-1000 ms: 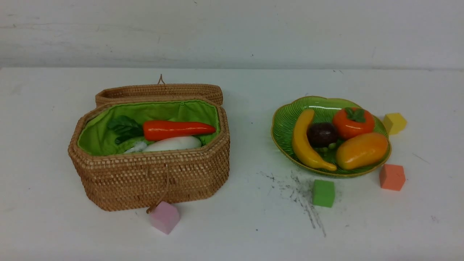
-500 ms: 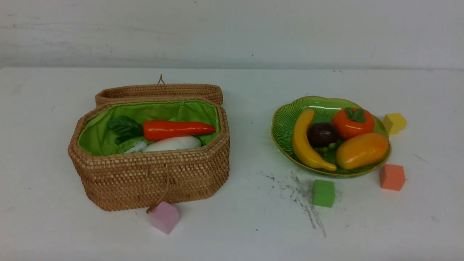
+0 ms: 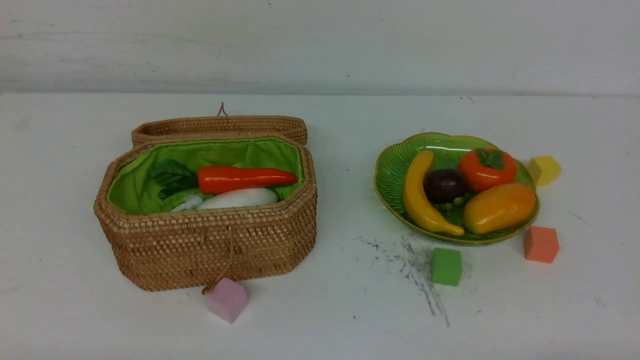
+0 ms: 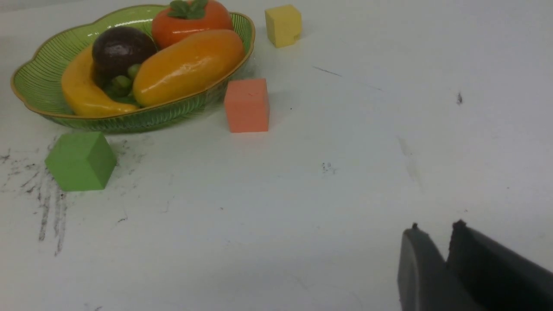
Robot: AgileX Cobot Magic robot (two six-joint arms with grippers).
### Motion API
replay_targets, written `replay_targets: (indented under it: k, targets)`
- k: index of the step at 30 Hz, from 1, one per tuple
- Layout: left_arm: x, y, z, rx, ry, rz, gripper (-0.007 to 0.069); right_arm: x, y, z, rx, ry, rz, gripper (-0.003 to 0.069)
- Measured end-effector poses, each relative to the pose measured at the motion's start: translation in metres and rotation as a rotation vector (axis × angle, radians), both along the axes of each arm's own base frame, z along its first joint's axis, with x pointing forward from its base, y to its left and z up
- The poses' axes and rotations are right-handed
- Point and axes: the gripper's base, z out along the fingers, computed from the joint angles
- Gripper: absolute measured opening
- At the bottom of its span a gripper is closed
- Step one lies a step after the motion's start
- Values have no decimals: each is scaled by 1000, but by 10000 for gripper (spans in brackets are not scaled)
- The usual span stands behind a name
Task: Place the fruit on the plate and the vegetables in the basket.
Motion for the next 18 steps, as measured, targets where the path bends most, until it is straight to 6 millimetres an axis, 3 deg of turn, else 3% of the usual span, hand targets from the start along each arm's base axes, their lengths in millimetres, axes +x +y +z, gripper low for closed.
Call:
replay_targets:
  k: [18]
  targets:
    - [0,0,0,0,0,0,239,0,0,0,0,0,0,144]
